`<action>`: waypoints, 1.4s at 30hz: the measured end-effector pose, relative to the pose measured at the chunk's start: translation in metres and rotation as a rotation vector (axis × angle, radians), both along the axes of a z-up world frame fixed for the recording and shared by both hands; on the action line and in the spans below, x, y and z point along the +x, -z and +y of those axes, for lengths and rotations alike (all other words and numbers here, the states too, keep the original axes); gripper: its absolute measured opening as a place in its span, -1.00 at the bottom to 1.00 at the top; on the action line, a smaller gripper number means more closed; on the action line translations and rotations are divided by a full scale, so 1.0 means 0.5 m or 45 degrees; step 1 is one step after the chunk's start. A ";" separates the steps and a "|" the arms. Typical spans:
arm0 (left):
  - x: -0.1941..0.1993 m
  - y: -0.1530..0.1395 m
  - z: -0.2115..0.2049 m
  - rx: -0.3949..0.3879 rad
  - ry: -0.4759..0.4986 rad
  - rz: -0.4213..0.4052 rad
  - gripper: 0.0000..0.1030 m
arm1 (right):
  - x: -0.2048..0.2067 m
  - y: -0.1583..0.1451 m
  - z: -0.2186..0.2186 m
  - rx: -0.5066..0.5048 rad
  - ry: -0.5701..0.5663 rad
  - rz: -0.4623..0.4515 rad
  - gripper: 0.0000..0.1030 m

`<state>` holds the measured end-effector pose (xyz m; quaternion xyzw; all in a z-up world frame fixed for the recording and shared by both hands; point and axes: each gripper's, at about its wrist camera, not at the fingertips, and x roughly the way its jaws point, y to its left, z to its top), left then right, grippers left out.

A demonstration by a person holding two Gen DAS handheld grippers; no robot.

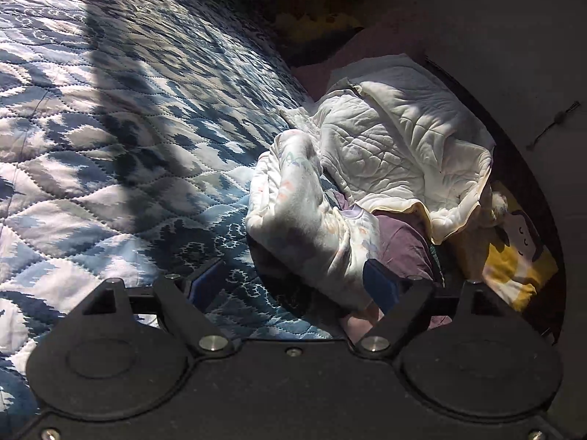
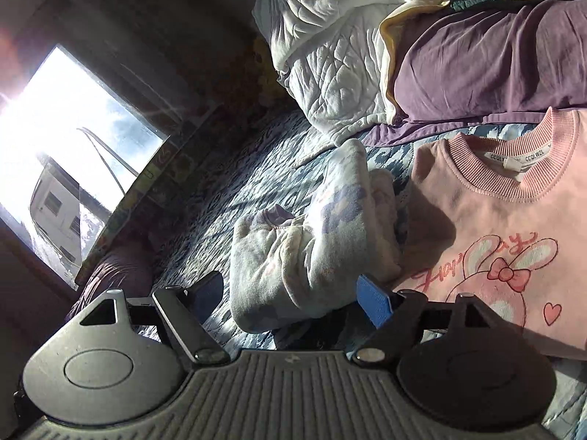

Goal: Fold clothes

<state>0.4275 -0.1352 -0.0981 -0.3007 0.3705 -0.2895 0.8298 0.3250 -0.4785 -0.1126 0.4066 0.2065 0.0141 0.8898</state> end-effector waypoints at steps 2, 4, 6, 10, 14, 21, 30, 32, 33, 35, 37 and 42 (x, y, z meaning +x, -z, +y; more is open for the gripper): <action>-0.083 -0.028 0.047 0.048 -0.007 -0.037 0.72 | -0.052 -0.029 0.057 -0.020 -0.114 0.012 0.70; -0.166 -0.057 0.092 0.111 0.004 -0.073 0.77 | -0.106 -0.055 0.120 -0.041 -0.214 0.025 0.77; -0.250 -0.093 0.141 0.181 -0.002 -0.116 0.85 | -0.160 -0.075 0.192 -0.099 -0.311 0.038 0.87; -0.395 -0.171 0.233 0.401 -0.048 -0.193 0.99 | -0.273 -0.115 0.348 -0.282 -0.547 0.070 0.98; -0.518 -0.234 0.302 0.845 -0.030 -0.249 0.99 | -0.362 -0.161 0.436 -0.422 -0.761 0.039 0.98; -0.707 -0.251 0.362 1.023 -0.233 -0.367 0.99 | -0.450 -0.195 0.482 -0.639 -0.794 0.028 0.99; -0.787 -0.097 0.279 1.019 -0.479 -0.275 0.99 | -0.525 -0.137 0.499 -0.765 -0.570 0.077 0.99; -0.791 -0.069 0.266 1.015 -0.515 -0.243 1.00 | -0.536 -0.118 0.497 -0.779 -0.519 0.061 0.99; -0.790 -0.062 0.263 1.027 -0.514 -0.239 1.00 | -0.538 -0.107 0.494 -0.767 -0.490 0.060 0.99; -0.788 -0.048 0.256 1.062 -0.507 -0.239 0.99 | -0.531 -0.085 0.485 -0.709 -0.459 0.073 0.99; -0.789 -0.047 0.255 1.067 -0.520 -0.253 0.99 | -0.521 -0.069 0.479 -0.660 -0.447 0.083 0.99; -0.789 -0.061 0.259 1.025 -0.580 -0.325 0.99 | -0.477 -0.058 0.474 -0.665 -0.415 0.063 0.99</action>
